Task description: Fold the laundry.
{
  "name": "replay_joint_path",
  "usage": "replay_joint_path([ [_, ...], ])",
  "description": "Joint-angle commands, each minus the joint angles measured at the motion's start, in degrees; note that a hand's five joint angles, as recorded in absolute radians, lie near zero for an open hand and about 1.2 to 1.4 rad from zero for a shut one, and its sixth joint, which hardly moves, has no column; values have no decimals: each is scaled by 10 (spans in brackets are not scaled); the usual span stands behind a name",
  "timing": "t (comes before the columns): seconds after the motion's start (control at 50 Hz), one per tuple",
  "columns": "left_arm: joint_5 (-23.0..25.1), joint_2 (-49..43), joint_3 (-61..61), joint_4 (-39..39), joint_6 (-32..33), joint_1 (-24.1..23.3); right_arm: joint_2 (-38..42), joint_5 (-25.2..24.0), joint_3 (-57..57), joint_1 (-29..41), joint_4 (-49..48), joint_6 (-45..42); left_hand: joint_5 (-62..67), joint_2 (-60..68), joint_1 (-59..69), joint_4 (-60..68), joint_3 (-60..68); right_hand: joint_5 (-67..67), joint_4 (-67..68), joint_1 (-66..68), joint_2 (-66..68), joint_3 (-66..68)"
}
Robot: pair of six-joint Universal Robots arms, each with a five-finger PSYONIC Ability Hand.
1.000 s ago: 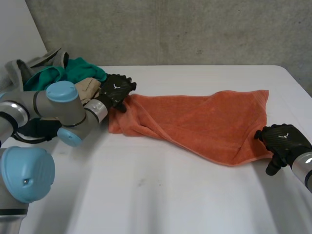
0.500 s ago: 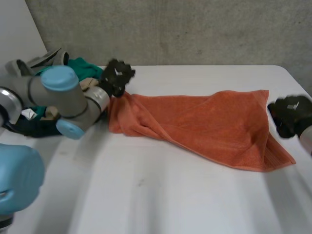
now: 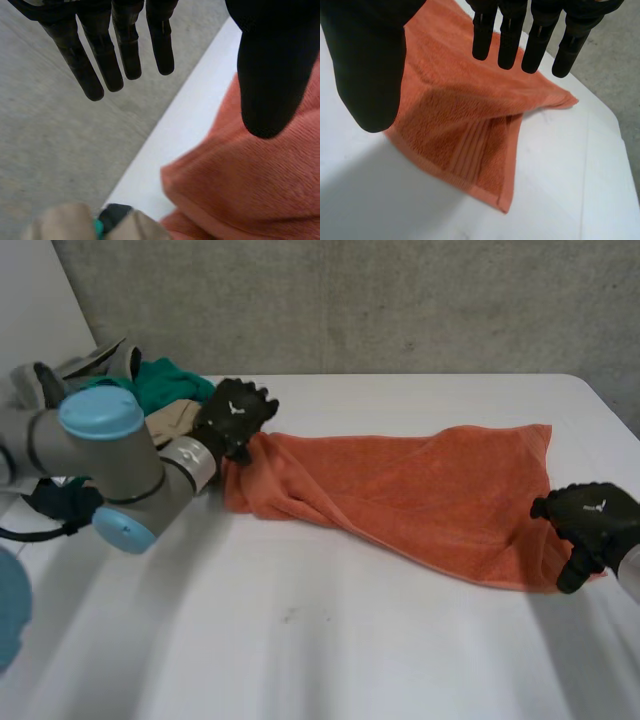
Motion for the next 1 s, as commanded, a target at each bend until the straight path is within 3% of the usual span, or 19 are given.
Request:
replay_joint_path([
  [0.02,0,-33,24,-1,-3,-1,51,-42,30,-20,-54,-2,23,16,16,22,14,28,18,3,5,10],
  [0.32,0,-27,22,-1,-5,-6,147,-59,-20,-16,-105,-4,27,20,19,25,17,112,102,87,89,94],
  [0.38,0,-26,22,-1,-8,-6,163,-57,-41,-17,-106,-4,27,20,19,25,18,526,517,501,503,508],
  [0.4,0,-25,22,-1,-8,-6,163,-57,-45,-19,-106,-3,27,20,19,25,18,584,574,559,561,566],
  [0.48,-1,-24,20,-1,-9,-10,159,-57,-54,-20,-105,-2,27,20,19,25,18,584,575,559,561,566],
  [0.7,5,-34,32,5,-15,-11,30,-67,-77,12,6,4,-106,-113,-114,-108,-115,584,575,559,561,566],
  [0.82,4,-77,69,8,-15,-12,-73,-97,-104,48,79,6,-101,-108,-109,-103,-110,584,575,559,561,566],
  [1.0,14,-113,90,6,-11,-21,-165,-113,-110,60,91,14,-7,-14,-15,-9,-16,584,575,559,561,566],
])
